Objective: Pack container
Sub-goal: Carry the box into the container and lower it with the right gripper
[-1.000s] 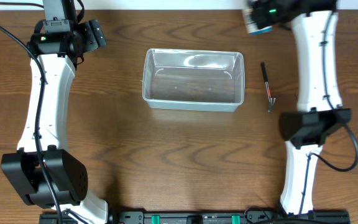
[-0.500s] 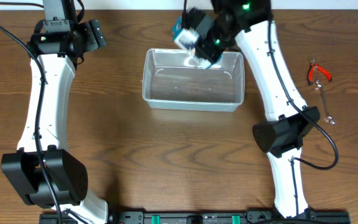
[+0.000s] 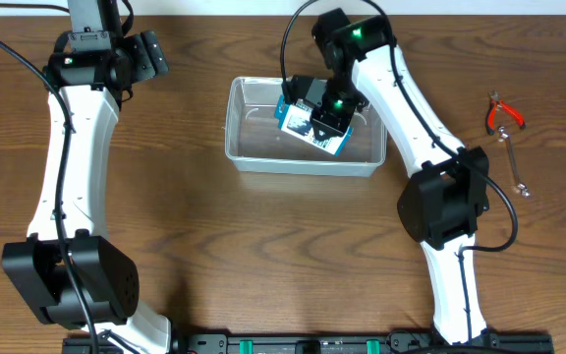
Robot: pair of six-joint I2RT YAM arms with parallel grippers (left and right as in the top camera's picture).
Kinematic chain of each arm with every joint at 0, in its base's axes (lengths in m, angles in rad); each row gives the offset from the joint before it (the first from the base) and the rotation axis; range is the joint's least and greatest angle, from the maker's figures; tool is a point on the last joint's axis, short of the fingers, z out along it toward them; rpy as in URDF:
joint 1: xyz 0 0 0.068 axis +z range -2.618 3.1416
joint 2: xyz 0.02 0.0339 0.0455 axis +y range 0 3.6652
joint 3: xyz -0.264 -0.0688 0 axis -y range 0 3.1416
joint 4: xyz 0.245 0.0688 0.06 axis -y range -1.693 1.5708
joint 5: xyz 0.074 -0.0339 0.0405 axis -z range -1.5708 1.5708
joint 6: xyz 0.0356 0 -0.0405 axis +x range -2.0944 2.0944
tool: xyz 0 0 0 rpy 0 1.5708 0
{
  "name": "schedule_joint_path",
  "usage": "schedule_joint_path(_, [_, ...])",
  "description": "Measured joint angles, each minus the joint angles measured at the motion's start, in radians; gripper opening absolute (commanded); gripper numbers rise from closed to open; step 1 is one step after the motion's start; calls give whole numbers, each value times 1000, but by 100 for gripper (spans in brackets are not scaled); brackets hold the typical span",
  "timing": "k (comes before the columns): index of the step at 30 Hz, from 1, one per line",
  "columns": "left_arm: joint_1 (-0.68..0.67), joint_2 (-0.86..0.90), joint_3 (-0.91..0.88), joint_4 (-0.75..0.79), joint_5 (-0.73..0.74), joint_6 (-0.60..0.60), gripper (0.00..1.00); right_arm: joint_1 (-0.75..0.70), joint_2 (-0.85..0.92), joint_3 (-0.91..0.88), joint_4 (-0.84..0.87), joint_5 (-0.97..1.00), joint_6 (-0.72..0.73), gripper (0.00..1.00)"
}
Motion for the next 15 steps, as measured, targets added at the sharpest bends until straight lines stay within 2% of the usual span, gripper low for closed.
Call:
schedule_joint_path(9, [0, 0, 0, 0, 0, 0, 98, 0, 0, -118, 93, 0, -14, 1])
schedule_joint_path(12, [0, 0, 0, 0, 0, 0, 98, 0, 0, -150, 114, 0, -16, 8])
schedule_joint_path(15, [0, 0, 0, 0, 0, 0, 98, 0, 0, -166, 119, 0, -17, 20])
